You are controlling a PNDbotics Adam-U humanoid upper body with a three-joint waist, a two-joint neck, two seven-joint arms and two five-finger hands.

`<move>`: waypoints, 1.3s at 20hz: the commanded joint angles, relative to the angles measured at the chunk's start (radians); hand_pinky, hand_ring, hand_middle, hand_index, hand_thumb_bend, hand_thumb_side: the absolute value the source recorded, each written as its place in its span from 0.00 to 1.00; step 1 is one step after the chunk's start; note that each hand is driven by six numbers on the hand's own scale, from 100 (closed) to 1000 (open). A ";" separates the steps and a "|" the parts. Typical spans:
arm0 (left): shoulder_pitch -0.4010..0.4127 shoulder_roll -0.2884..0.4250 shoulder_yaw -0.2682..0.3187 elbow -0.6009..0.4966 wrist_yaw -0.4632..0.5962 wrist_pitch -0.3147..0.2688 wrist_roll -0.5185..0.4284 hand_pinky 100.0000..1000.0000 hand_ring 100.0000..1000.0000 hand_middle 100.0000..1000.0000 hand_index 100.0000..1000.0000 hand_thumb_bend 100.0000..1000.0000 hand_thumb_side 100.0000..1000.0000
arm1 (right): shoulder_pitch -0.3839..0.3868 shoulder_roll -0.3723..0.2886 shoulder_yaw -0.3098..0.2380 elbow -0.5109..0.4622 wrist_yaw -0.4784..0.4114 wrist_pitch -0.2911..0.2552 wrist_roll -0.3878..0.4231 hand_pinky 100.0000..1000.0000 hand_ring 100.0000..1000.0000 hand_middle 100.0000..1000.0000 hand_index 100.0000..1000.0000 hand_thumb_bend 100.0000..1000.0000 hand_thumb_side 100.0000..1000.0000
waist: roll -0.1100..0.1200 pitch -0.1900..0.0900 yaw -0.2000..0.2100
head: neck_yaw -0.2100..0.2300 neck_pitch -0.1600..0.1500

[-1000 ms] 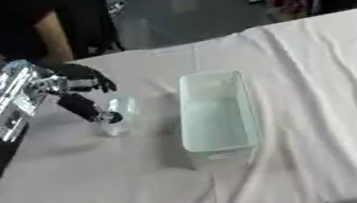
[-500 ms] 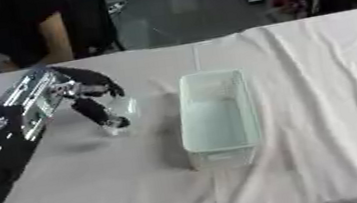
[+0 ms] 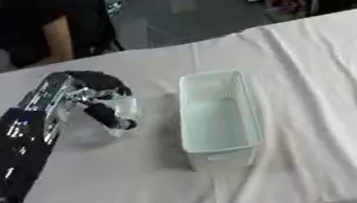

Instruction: Pick up objects on the table and place them in the box.

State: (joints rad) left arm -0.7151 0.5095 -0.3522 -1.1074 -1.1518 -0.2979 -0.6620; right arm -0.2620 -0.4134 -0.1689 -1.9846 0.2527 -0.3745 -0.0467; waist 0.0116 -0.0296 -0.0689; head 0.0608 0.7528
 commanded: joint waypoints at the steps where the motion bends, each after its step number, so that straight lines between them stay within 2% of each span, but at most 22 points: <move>1: -0.032 0.002 0.016 0.004 -0.047 -0.007 0.022 0.96 0.91 0.86 0.97 0.94 0.77 | -0.015 -0.017 -0.003 -0.015 -0.003 -0.004 0.002 0.67 0.82 0.90 0.94 0.00 0.44 | -0.001 -0.006 0.000 | -0.004 -0.012; 6: -0.031 -0.014 0.013 0.036 -0.071 -0.018 0.017 0.94 0.90 0.85 0.97 0.95 0.75 | -0.017 -0.017 -0.003 -0.015 -0.004 -0.005 0.001 0.67 0.82 0.90 0.94 0.00 0.44 | -0.001 -0.005 -0.001 | -0.004 -0.012; 10: -0.038 -0.027 0.015 0.107 -0.080 0.008 -0.119 0.89 0.87 0.83 0.96 0.95 0.70 | -0.016 -0.017 -0.002 -0.015 -0.004 -0.005 0.002 0.67 0.82 0.90 0.94 0.00 0.45 | -0.002 -0.006 0.000 | -0.002 -0.011; 11: -0.040 -0.029 0.017 0.124 -0.082 0.019 -0.159 0.82 0.83 0.79 0.94 0.90 0.65 | -0.016 -0.017 -0.003 -0.015 -0.004 -0.005 0.002 0.67 0.82 0.90 0.94 0.00 0.45 | -0.002 -0.006 0.000 | -0.002 -0.011; 12: -0.042 -0.031 0.019 0.140 -0.087 0.031 -0.196 0.82 0.83 0.79 0.94 0.90 0.65 | -0.016 -0.016 -0.003 -0.015 -0.004 -0.005 0.002 0.67 0.82 0.90 0.94 0.00 0.45 | -0.002 -0.006 0.000 | -0.001 -0.010; 13: -0.044 -0.032 0.021 0.150 -0.091 0.040 -0.220 0.76 0.76 0.73 0.90 0.78 0.54 | -0.015 -0.016 -0.003 -0.015 -0.004 -0.005 0.001 0.67 0.82 0.90 0.94 0.00 0.45 | -0.002 -0.006 0.000 | -0.001 -0.010; 14: -0.043 -0.033 0.024 0.161 -0.095 0.050 -0.233 0.76 0.76 0.73 0.90 0.78 0.49 | -0.015 -0.016 -0.003 -0.015 -0.004 -0.005 0.001 0.67 0.82 0.90 0.94 0.00 0.44 | -0.002 -0.006 0.000 | -0.001 -0.009; 15: -0.043 -0.033 0.025 0.170 -0.099 0.059 -0.239 0.72 0.71 0.68 0.86 0.69 0.46 | -0.015 -0.016 -0.003 -0.015 -0.004 -0.005 0.002 0.67 0.82 0.90 0.94 0.00 0.45 | -0.002 -0.006 0.000 | -0.001 -0.008; 16: -0.043 -0.032 0.026 0.179 -0.105 0.065 -0.242 0.72 0.72 0.69 0.86 0.71 0.47 | -0.015 -0.016 -0.003 -0.015 -0.004 -0.005 0.002 0.67 0.82 0.90 0.94 0.00 0.45 | -0.002 -0.006 0.000 | 0.000 -0.007; 17: -0.044 -0.031 0.027 0.186 -0.111 0.070 -0.244 0.71 0.66 0.63 0.81 0.62 0.39 | -0.014 -0.017 -0.003 -0.015 -0.004 -0.005 0.002 0.67 0.82 0.90 0.94 0.00 0.45 | -0.001 -0.006 0.000 | 0.000 -0.006; 18: -0.046 -0.029 0.029 0.193 -0.117 0.074 -0.244 0.71 0.65 0.63 0.81 0.62 0.39 | -0.014 -0.017 -0.003 -0.015 -0.004 -0.005 0.002 0.67 0.82 0.90 0.94 0.00 0.45 | -0.001 -0.006 0.000 | 0.001 -0.005; 19: -0.047 -0.028 0.030 0.201 -0.124 0.077 -0.245 0.70 0.61 0.59 0.78 0.57 0.34 | -0.013 -0.017 -0.002 -0.015 -0.004 -0.005 0.002 0.67 0.82 0.90 0.94 0.00 0.45 | -0.001 -0.007 0.000 | 0.001 -0.005; 20: -0.049 -0.027 0.032 0.208 -0.130 0.081 -0.245 0.70 0.62 0.60 0.78 0.58 0.36 | -0.013 -0.017 -0.002 -0.015 -0.004 -0.005 0.002 0.67 0.82 0.90 0.94 0.00 0.45 | -0.001 -0.007 0.000 | 0.001 -0.005; 21: -0.050 -0.026 0.035 0.212 -0.134 0.084 -0.245 0.64 0.53 0.52 0.70 0.43 0.23 | -0.013 -0.017 -0.002 -0.015 -0.004 -0.005 0.002 0.67 0.82 0.90 0.94 0.00 0.45 | -0.001 -0.007 0.001 | 0.001 -0.005; 24: -0.053 -0.023 0.046 0.211 -0.142 0.110 -0.238 0.46 0.38 0.39 0.53 0.15 0.02 | -0.012 -0.017 -0.003 -0.015 -0.003 -0.005 0.002 0.67 0.82 0.90 0.94 0.00 0.45 | -0.001 -0.008 0.001 | 0.001 -0.005; 25: -0.053 -0.022 0.049 0.204 -0.145 0.123 -0.226 0.34 0.28 0.31 0.44 0.00 0.00 | -0.012 -0.017 -0.003 -0.015 -0.003 -0.005 0.002 0.67 0.82 0.90 0.94 0.00 0.45 | -0.001 -0.008 0.001 | 0.001 -0.005; 26: -0.053 -0.020 0.054 0.191 -0.149 0.139 -0.193 0.25 0.20 0.24 0.37 0.00 0.06 | -0.012 -0.016 -0.003 -0.015 -0.003 -0.005 0.001 0.67 0.82 0.90 0.94 0.00 0.45 | -0.001 -0.008 0.001 | 0.000 -0.005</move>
State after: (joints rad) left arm -0.7607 0.4681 -0.3076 -0.9097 -1.2884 -0.1694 -0.8658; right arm -0.2624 -0.4133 -0.1688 -1.9846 0.2504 -0.3780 -0.0436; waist 0.0118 -0.0311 -0.0697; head 0.0609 0.7528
